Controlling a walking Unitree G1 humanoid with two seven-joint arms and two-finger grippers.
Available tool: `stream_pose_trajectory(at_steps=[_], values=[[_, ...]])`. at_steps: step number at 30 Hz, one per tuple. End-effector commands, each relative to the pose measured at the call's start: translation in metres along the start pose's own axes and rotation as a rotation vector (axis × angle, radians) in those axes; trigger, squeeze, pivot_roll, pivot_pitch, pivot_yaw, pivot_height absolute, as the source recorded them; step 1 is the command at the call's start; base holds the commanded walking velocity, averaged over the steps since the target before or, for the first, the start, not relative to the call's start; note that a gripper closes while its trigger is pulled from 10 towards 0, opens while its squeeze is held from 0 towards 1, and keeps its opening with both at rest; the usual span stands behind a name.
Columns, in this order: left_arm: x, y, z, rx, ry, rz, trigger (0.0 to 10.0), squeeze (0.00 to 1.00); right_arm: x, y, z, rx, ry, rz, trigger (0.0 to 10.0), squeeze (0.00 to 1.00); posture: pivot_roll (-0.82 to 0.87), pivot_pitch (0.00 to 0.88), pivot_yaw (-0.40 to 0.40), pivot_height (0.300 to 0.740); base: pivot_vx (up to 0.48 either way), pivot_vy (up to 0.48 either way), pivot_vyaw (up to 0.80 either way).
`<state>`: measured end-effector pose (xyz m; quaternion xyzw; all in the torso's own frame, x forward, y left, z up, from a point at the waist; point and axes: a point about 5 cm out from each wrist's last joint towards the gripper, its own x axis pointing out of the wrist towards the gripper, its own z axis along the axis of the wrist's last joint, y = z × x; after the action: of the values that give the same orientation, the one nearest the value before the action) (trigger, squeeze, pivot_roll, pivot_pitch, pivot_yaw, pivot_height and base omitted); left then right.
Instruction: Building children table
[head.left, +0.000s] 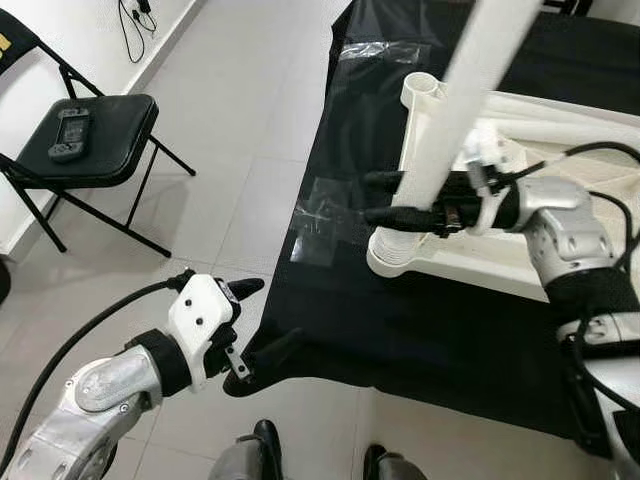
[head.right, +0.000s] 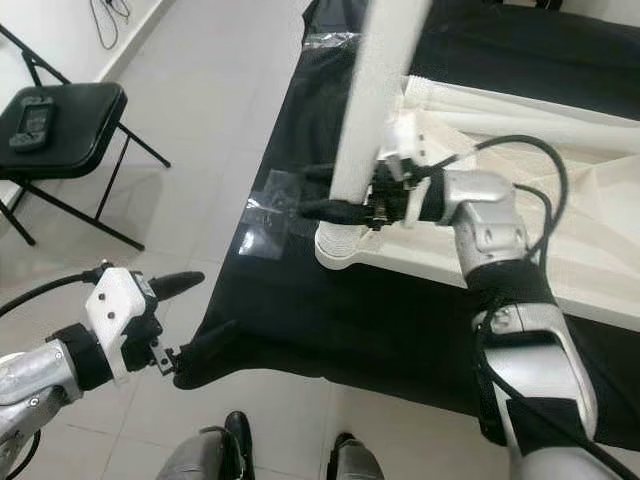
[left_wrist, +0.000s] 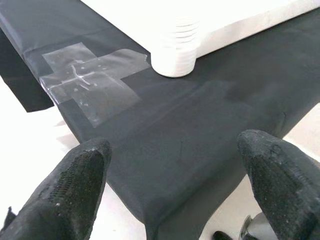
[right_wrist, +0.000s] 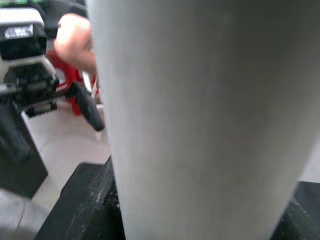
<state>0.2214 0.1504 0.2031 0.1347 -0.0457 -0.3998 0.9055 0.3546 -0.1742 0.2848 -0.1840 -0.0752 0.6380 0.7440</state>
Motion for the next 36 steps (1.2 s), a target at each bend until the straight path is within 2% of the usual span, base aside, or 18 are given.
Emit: stream_pose_trajectory(at_steps=[1,5,14,16,17,19,20,21,22,23,28,36], values=[[-0.003,-0.003,-0.002,-0.01,0.02,-0.021,10.0,0.0,0.004,0.011,-0.03,0.099,0.119,0.054,10.0,0.0,0.11,0.366,-0.026,0.74,0.0,0.0,0.0],[-0.003,-0.004,-0.001,-0.011,0.02,-0.024,10.0,0.0,0.012,0.008,-0.021,0.068,0.137,0.12,10.0,0.0,0.11,0.374,-0.03,0.74,0.0,0.0,0.0],[-0.002,-0.005,-0.001,-0.014,0.02,-0.025,10.0,0.0,0.017,0.005,-0.014,0.061,0.115,0.14,10.0,0.0,0.11,0.379,-0.037,0.74,0.0,0.0,0.0],[-0.002,-0.006,-0.001,-0.015,0.02,-0.024,10.0,0.0,0.018,0.002,-0.012,0.065,0.076,0.101,10.0,0.0,0.1,0.377,-0.043,0.74,0.0,0.0,0.0],[-0.002,-0.006,-0.002,-0.015,0.021,-0.023,10.0,0.0,0.018,-0.002,-0.011,0.074,0.038,0.035,10.0,0.0,0.1,0.373,-0.046,0.74,0.0,0.0,0.0],[-0.002,-0.006,-0.003,-0.016,0.021,-0.021,10.0,0.0,0.014,-0.008,-0.016,0.111,-0.036,-0.175,10.0,0.0,0.09,0.37,-0.049,0.74,0.0,0.0,0.0],[-0.002,-0.006,-0.003,-0.016,0.021,-0.021,10.0,0.0,0.014,-0.008,-0.016,0.111,-0.036,-0.175,10.0,0.0,0.09,0.37,-0.049,0.74,0.0,0.0,0.0],[-0.001,-0.006,-0.003,-0.018,0.022,-0.021,10.0,0.0,0.009,-0.005,-0.022,0.138,-0.071,-0.278,10.0,0.0,0.08,0.363,-0.045,0.74,0.0,0.0,0.0],[-0.001,-0.006,-0.003,-0.018,0.022,-0.021,10.0,0.0,0.009,-0.005,-0.022,0.138,-0.071,-0.278,10.0,0.0,0.08,0.363,-0.045,0.74,0.0,0.0,0.0],[0.0,-0.006,-0.004,-0.018,0.021,-0.026,10.0,0.0,0.004,0.002,-0.028,0.162,-0.1,-0.325,10.0,0.0,0.07,0.356,-0.036,0.74,0.0,0.0,0.0],[0.003,-0.006,-0.005,-0.017,0.02,-0.045,10.0,0.0,-0.004,0.011,-0.03,0.188,-0.166,-0.389,10.0,0.0,0.07,0.344,-0.023,0.74,0.0,0.0,0.0],[0.007,-0.004,-0.005,-0.007,0.015,-0.058,10.0,0.0,-0.004,0.017,-0.028,0.134,-0.145,-0.366,10.0,0.0,0.06,0.328,-0.021,0.74,0.0,0.0,0.0]])
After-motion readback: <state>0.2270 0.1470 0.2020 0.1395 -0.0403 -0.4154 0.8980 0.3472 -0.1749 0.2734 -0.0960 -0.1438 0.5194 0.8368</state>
